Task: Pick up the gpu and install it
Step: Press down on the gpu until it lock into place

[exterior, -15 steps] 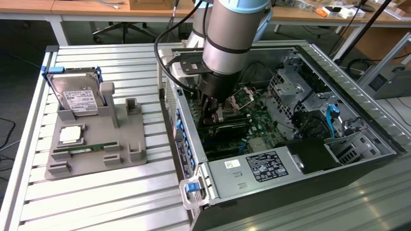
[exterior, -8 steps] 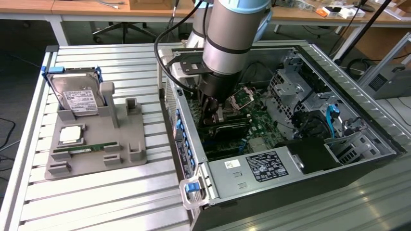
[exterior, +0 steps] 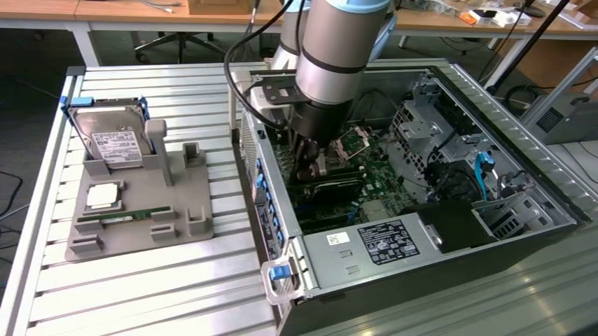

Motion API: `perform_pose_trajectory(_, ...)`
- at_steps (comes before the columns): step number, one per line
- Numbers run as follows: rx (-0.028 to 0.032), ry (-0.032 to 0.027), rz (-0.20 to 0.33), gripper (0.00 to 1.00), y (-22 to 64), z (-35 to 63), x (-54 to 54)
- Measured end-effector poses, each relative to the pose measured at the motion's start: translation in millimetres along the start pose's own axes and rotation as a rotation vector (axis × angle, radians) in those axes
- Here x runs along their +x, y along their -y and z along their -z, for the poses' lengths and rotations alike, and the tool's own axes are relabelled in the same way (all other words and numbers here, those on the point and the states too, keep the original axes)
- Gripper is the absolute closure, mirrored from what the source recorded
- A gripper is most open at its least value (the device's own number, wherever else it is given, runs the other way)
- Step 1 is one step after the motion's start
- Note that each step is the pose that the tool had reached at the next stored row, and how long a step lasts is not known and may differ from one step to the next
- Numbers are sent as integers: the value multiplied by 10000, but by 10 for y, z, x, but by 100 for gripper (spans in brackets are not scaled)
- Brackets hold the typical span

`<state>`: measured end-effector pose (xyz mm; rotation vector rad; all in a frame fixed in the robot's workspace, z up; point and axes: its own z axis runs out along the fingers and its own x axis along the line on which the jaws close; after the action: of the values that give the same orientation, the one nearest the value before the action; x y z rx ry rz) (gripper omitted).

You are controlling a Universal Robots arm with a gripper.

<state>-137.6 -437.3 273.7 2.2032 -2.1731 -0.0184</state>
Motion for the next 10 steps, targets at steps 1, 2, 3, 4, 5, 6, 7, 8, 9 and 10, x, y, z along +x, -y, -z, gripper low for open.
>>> perform_pose_trajectory(1,-1,-1,0,89,-1,14,0)
perform_pose_trajectory(2,0,-1,0,89,-1,36,1)
perform_pose_trajectory(3,-1,-1,1,89,-2,43,1)
perform_pose_trajectory(4,2,2,0,89,-1,44,1)
perform_pose_trajectory(5,2,3,0,89,-2,46,1)
perform_pose_trajectory(6,-1,-1,0,89,-2,53,1)
perform_pose_trajectory(7,-1,-1,0,89,-2,57,2)
perform_pose_trajectory(8,2,3,1,89,-2,58,1)
perform_pose_trajectory(9,2,2,1,89,-3,58,1)
perform_pose_trajectory(10,1,2,1,89,-3,58,1)
